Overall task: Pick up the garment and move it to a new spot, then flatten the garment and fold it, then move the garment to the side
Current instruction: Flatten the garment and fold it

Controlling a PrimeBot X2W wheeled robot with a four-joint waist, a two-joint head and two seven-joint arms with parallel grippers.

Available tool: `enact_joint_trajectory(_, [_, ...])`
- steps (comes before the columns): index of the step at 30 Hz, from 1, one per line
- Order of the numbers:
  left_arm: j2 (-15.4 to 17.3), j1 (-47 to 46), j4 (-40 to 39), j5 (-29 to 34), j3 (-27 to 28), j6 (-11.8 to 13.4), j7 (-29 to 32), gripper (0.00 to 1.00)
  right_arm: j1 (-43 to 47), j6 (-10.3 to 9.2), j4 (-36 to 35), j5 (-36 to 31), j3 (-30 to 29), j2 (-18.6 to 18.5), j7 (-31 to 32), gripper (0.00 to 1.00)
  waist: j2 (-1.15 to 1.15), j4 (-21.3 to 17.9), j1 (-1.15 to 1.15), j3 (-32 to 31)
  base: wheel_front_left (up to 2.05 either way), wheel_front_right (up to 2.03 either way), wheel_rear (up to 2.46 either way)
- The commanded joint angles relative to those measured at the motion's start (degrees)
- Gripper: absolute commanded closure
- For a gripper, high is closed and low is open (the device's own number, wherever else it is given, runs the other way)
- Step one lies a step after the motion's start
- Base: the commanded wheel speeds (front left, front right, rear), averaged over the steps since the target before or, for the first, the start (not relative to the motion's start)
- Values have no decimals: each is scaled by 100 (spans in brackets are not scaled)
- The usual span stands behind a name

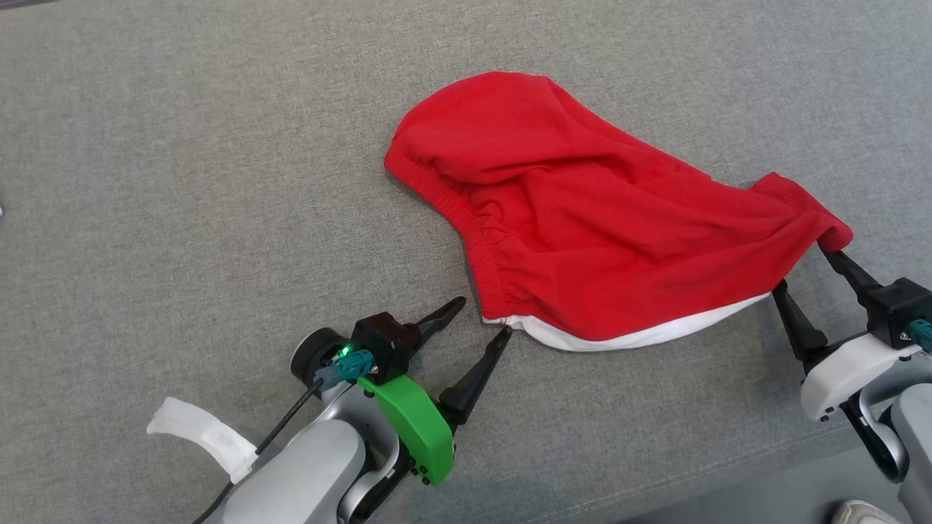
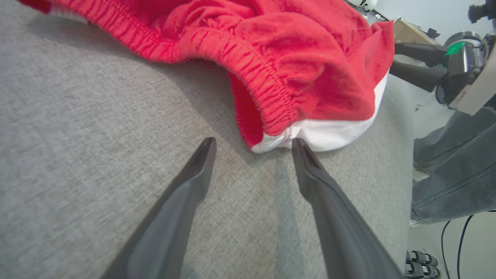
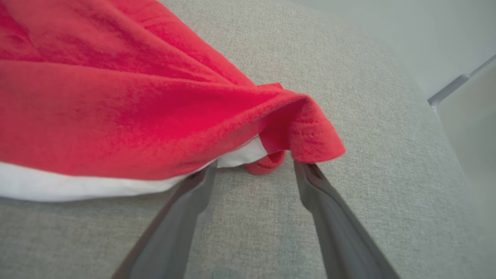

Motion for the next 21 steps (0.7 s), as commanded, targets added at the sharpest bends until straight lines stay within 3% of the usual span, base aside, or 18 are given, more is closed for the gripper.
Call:
enact_joint_trajectory(1, [45, 105, 47, -29, -32, 18, 20, 0, -88, -8, 27, 52, 31, 32, -19, 0, 0, 14, 0, 4, 0, 0, 0])
enact_joint_trajectory(10, [47, 66, 35, -35, -68, 41, 1, 0, -337, -8, 403, 220, 278, 183, -18, 0, 0, 69, 0, 29, 0, 0, 0])
enact_joint_trajectory(11, [45, 54, 35, -39, -68, 40, -7, 0, -372, -8, 452, 249, 304, 190, -19, 16, 0, 79, 0, 32, 0, 0, 0])
enact_joint_trajectory(12, [42, 39, 32, -43, -69, 38, -2, 0, -399, -8, 503, 304, 319, 192, -18, 42, 0, 91, 0, 33, 0, 0, 0])
enact_joint_trajectory(14, [41, 20, 20, -57, -65, 34, -17, 0, -431, -8, 543, 405, 312, 209, -18, 70, 0, 110, 0, 24, 0, 0, 0])
enact_joint_trajectory(15, [42, 17, 14, -66, -59, 35, -22, 4, -433, -8, 546, 437, 279, 182, -18, 90, 0, 117, 0, 14, 0, 0, 0])
enact_joint_trajectory(16, [43, 19, 10, -66, -55, 34, -30, 39, -409, -8, 546, 474, 262, 153, -18, 100, 0, 123, 0, 2, 0, 0, 0])
enact_joint_trajectory(18, [46, 41, 6, -84, -60, 31, -48, 75, -333, -8, 493, 526, 207, 94, -18, 100, 0, 131, 0, -29, 0, 0, 0])
enact_joint_trajectory(19, [45, 68, 3, -99, -70, 27, -51, 100, -276, -8, 461, 553, 191, 57, -18, 100, 0, 132, 0, -51, 0, 0, 0])
enact_joint_trajectory(21, [44, 132, -27, -126, -83, 20, -77, 100, -185, -8, 367, 580, 153, -29, -19, 100, 0, 114, 0, -101, 0, 0, 0])
